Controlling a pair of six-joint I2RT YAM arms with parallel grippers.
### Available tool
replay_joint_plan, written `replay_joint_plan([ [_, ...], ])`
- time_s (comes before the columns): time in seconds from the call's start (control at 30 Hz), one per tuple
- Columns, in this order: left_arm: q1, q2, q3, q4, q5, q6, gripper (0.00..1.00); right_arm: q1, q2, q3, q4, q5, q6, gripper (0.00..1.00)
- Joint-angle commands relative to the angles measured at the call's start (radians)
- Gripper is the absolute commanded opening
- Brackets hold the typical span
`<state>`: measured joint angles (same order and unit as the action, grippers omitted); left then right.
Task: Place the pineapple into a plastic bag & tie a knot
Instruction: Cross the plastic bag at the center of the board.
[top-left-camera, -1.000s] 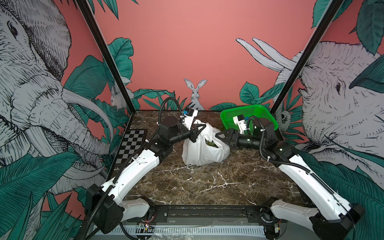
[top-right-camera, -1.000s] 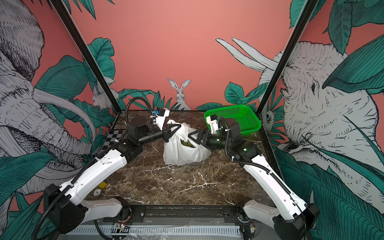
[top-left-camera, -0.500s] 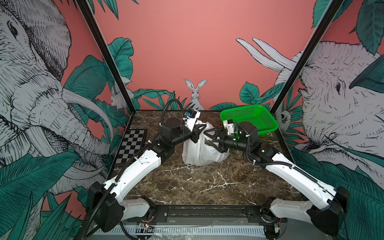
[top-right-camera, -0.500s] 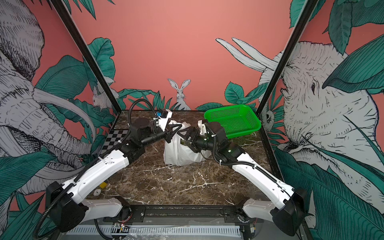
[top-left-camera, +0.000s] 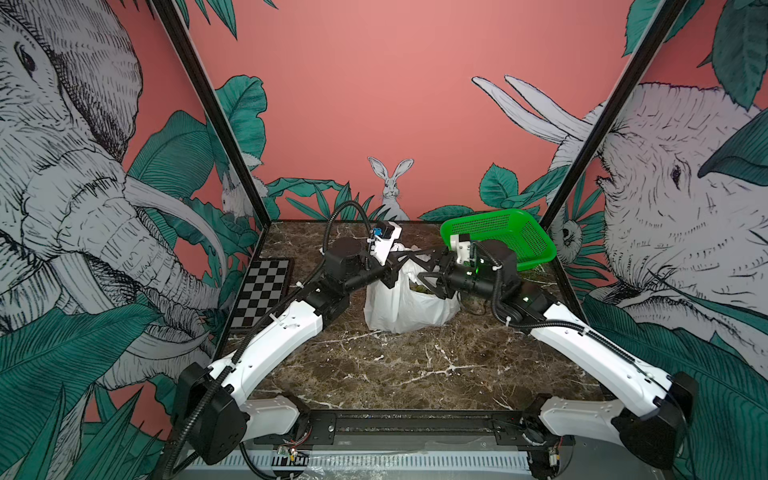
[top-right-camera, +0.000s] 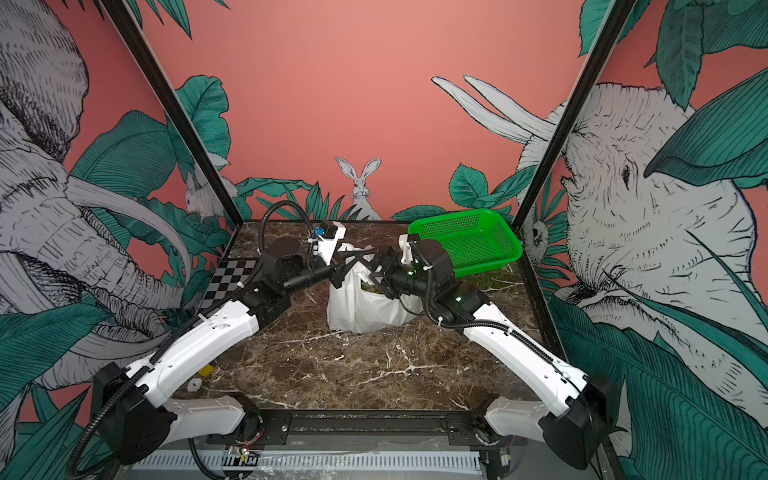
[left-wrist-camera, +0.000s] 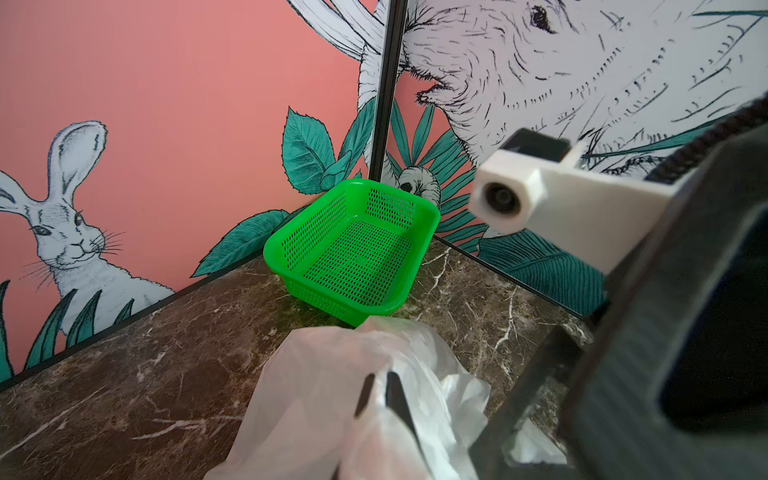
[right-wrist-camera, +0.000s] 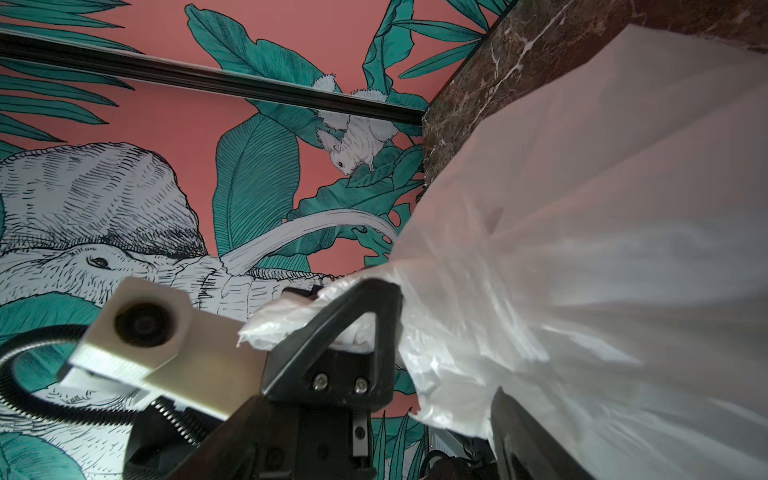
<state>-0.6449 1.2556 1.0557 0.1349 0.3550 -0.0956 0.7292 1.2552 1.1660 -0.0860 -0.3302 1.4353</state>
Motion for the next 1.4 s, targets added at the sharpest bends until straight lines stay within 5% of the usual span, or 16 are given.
replay_joint_plan([
  [0.0, -0.003, -0.03, -0.01, 0.039, 0.015, 0.02, 0.0, 0.015, 0.009, 0.009, 0.11, 0.091, 0.165, 0.83],
  [0.2, -0.004, -0.036, -0.012, 0.034, 0.033, 0.014, 0.0, 0.034, 0.024, -0.067, 0.261, 0.217, 0.252, 0.83],
  [1.03, -0.019, -0.079, -0.048, -0.032, 0.126, -0.009, 0.0, 0.063, 0.172, -0.149, 0.686, 0.405, 0.433, 0.79],
  [1.17, -0.022, -0.094, -0.062, -0.041, 0.13, -0.013, 0.0, 0.051, 0.175, -0.161, 0.726, 0.399, 0.421, 0.7],
  [1.37, -0.029, -0.092, -0.072, -0.067, 0.164, -0.02, 0.0, 0.025, 0.188, -0.181, 0.801, 0.34, 0.396, 0.28],
])
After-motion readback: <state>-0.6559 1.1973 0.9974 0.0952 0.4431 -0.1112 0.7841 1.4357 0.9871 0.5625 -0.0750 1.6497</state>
